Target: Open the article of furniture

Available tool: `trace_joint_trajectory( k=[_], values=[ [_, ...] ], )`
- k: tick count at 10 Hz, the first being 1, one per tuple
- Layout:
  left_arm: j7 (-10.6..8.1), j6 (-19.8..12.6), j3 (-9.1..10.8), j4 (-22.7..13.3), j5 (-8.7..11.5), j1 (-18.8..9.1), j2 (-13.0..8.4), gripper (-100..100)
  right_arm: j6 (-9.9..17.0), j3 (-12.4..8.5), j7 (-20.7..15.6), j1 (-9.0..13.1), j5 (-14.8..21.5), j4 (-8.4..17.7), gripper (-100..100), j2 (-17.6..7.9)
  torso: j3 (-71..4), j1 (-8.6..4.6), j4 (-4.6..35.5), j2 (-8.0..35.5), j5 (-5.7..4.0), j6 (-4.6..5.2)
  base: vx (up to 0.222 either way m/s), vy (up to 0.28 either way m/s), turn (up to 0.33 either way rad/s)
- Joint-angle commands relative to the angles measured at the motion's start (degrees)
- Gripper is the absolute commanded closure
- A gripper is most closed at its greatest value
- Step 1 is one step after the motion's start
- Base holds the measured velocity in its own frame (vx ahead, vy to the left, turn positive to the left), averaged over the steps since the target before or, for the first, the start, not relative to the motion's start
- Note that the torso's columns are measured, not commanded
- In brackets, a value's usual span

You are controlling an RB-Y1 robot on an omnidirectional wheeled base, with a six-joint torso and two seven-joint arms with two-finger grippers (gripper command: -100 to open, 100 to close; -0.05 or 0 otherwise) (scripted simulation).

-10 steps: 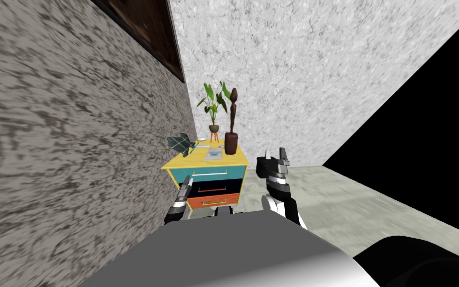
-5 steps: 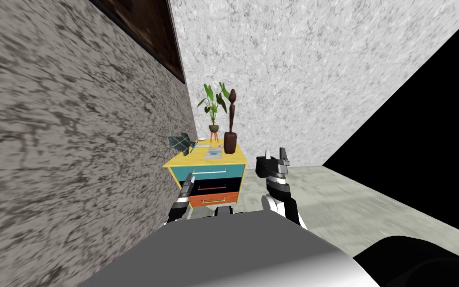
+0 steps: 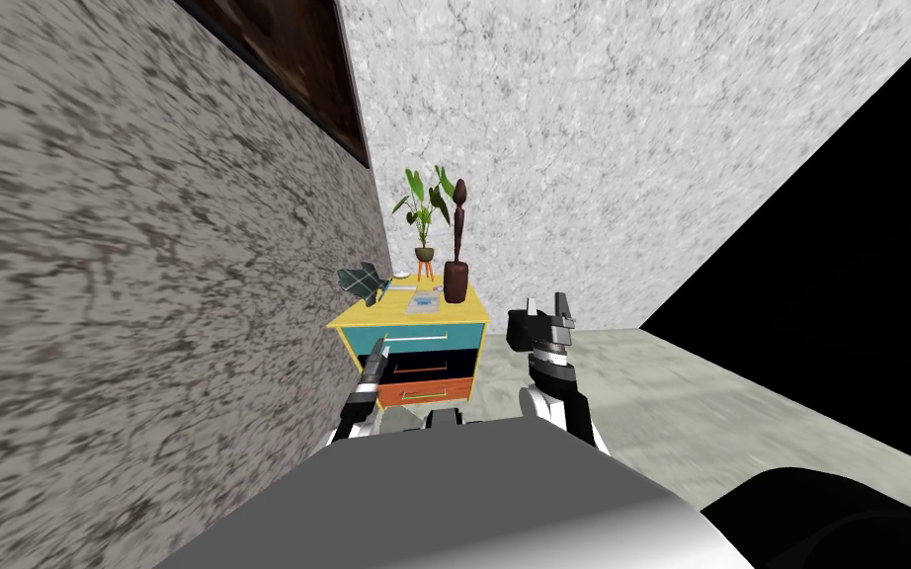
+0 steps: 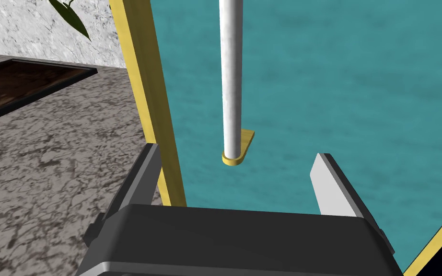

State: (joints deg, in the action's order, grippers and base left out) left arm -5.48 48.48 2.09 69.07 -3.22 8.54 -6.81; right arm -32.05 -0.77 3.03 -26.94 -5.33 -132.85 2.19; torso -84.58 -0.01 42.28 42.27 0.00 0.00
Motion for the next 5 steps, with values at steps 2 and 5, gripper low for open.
trace_joint_trajectory(
  k=[2, 5],
  values=[
    [-0.43, -4.02, -0.26, 1.20, 0.51, -1.32, -0.17, -100, 0.00, 0.00, 0.00, 0.00, 0.00, 0.00, 0, 0.00, 0.02, 0.01, 0.01, 0.03, 0.00, 0.00, -0.046, -0.022, 0.013],
    [-0.80, -7.62, -0.50, 2.21, 0.97, -2.58, -0.01, -100, 0.00, 0.00, 0.00, 0.00, 0.00, 0.00, 0, 0.00, 0.01, 0.03, 0.01, 0.02, 0.01, 0.00, -0.046, -0.020, 0.014]
  ],
)
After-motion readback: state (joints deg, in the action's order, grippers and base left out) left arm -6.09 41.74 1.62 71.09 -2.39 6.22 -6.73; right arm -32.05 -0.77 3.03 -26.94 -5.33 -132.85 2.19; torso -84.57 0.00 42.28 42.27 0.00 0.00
